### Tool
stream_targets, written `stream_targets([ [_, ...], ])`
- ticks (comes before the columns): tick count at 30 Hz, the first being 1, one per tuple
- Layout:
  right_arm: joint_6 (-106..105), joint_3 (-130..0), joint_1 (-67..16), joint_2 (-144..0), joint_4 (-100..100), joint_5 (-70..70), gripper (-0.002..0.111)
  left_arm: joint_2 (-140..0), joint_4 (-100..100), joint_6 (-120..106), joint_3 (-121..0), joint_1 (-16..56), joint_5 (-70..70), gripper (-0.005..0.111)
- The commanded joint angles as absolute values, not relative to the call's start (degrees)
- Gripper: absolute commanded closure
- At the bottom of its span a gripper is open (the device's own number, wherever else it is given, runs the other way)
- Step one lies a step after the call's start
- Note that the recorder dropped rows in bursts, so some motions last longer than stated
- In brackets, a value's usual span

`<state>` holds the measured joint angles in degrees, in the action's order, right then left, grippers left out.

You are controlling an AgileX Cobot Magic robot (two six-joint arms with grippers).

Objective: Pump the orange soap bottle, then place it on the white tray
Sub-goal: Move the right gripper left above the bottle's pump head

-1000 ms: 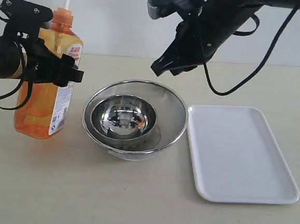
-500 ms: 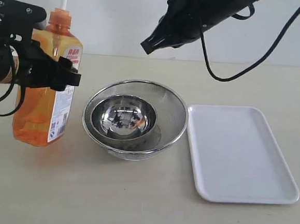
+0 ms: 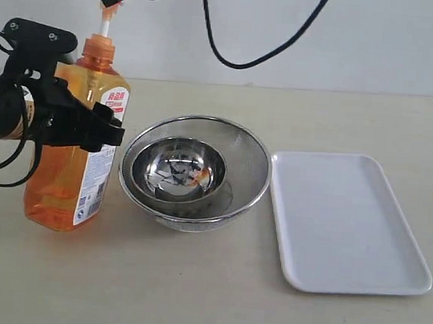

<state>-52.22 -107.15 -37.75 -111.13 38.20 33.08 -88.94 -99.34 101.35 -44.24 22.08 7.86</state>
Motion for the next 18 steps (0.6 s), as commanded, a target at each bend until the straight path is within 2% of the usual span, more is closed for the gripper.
stream_targets([
  [1, -51.36, -114.6, -39.61, -114.91, 38.35, 35.6, 0.109, -87.75, -99.95, 101.96, -44.55, 24.0, 11.26, 0.102],
  [6, -49.59, -122.22, -41.13, -119.82, 38.34, 37.84, 0.109, -87.75, -99.95, 101.96, -44.55, 24.0, 11.54, 0.102],
  [13, -48.7, -124.79, -41.13, -123.63, 37.67, 36.1, 0.109, -87.75, -99.95, 101.96, -44.55, 24.0, 11.09, 0.102],
  [18, -39.29, -128.22, -41.13, -125.42, 26.41, 34.94, 0.109, -87.75, -99.95, 101.96, -44.55, 24.0, 10.47, 0.102],
])
